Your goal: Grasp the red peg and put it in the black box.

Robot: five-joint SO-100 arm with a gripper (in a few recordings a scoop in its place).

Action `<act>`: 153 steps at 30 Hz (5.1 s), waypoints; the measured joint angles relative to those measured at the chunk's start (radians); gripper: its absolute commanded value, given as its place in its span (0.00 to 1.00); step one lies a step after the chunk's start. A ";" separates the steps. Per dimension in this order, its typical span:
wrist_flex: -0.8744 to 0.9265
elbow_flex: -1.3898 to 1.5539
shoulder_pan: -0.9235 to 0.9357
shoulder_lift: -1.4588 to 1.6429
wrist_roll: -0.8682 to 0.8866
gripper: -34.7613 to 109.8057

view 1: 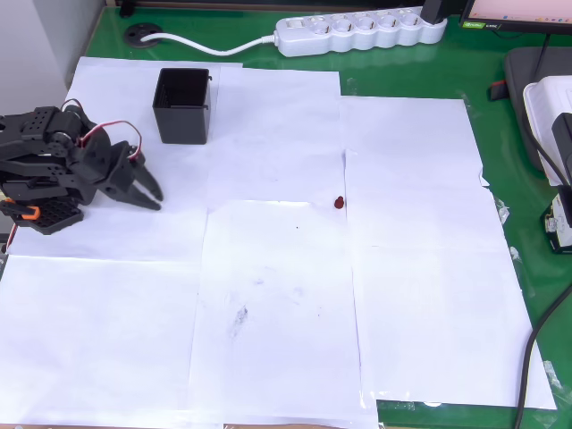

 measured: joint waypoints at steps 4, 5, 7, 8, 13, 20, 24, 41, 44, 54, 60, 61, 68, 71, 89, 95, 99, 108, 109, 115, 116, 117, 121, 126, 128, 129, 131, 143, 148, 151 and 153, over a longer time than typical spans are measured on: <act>-0.089 0.084 -0.063 0.107 0.021 0.24; -0.106 0.117 -0.075 0.138 0.025 0.24; -0.153 0.183 -0.098 0.204 0.038 0.24; -0.195 0.202 -0.109 0.233 0.043 0.24; -0.552 0.225 -0.110 0.417 0.061 0.24; -0.966 0.181 -0.109 0.638 0.061 0.24; -1.129 0.153 -0.109 0.750 0.074 0.24; -1.695 0.377 -0.127 1.559 0.127 0.24; -1.779 0.472 -0.123 1.721 0.132 0.24; -1.805 0.896 -0.086 2.134 0.071 0.25; -1.805 1.012 -0.072 2.221 0.057 0.30; -1.805 1.022 -0.067 2.232 0.054 0.34; -1.805 1.120 -0.069 2.301 0.038 0.47; -1.805 1.158 -0.069 2.335 0.032 0.47; -1.799 1.453 -0.044 2.533 -0.025 0.49; -1.790 1.551 -0.044 2.586 -0.035 0.49; -1.772 1.568 -0.044 2.592 -0.031 0.49; -1.598 1.582 -0.043 2.546 0.035 0.50; -1.591 1.589 -0.043 2.546 0.038 0.50; -1.569 1.637 -0.043 2.562 0.044 0.50; -1.569 1.651 -0.043 2.572 0.044 0.50; -1.569 1.661 -0.043 2.585 0.044 0.50; -1.569 1.687 -0.043 2.603 0.044 0.50; -1.569 1.698 -0.043 2.608 0.044 0.50; -1.569 1.698 -0.043 2.608 0.044 0.50; -1.569 1.698 -0.043 2.608 0.044 0.50; -1.569 1.698 -0.043 2.608 0.044 0.50; -1.569 1.698 -0.043 2.608 0.032 0.50; -1.569 1.698 -0.043 2.608 0.032 0.41; -1.569 1.698 -0.043 2.608 0.037 0.31; -1.569 1.698 -0.043 2.608 0.041 0.26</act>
